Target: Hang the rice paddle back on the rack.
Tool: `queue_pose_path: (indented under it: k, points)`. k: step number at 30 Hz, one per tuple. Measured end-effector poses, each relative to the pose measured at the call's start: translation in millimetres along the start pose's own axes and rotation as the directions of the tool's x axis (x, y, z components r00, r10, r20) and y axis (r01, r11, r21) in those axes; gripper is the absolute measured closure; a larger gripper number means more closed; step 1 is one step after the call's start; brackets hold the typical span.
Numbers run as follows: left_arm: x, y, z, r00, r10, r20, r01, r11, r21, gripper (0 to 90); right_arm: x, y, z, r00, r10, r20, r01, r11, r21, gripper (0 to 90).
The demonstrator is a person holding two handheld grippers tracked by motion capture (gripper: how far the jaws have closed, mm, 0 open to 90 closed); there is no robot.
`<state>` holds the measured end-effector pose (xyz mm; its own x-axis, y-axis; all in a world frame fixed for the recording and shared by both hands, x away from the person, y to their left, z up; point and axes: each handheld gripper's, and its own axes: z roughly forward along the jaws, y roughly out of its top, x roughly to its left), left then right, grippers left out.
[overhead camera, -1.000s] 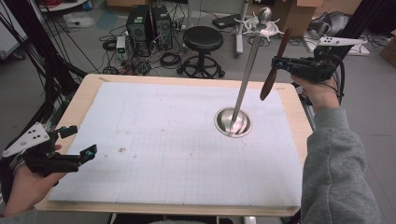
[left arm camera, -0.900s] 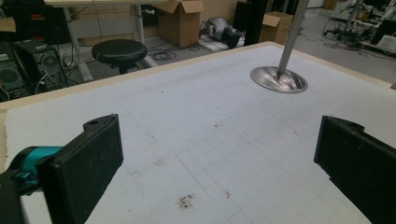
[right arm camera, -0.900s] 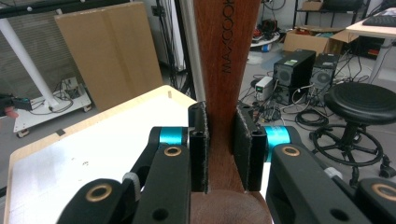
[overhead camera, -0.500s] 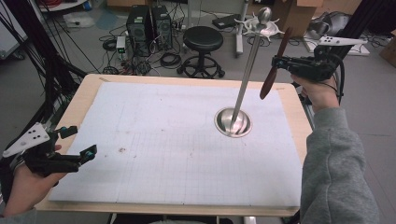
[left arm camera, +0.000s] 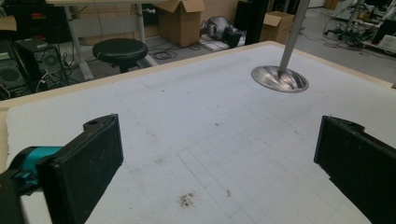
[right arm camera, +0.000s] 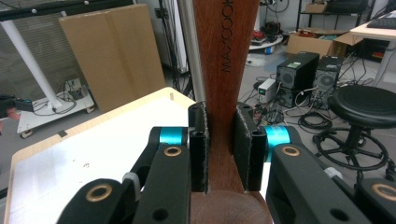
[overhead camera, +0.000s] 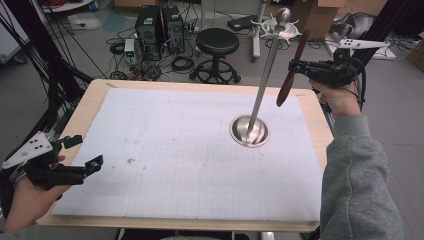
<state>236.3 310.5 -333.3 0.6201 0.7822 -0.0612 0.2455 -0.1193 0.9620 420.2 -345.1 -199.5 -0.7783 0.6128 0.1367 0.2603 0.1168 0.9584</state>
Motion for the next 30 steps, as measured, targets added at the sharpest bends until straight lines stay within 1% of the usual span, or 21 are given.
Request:
queue_pose_path:
  k: [24,30]
  points:
    - [-0.1,-0.5,-0.3,1.0,-0.001,-0.001,0.001,1.0,0.004,1.7,1.9,0.5,3.4,1.0,-0.007,-0.003,0.007,1.0,-0.006,77.4]
    - [-0.1,-0.3,-0.4,1.0,0.002,0.0,-0.002,1.0,0.007,1.7,1.2,-0.4,4.4,1.0,-0.006,-0.005,0.006,1.0,0.002,77.5]
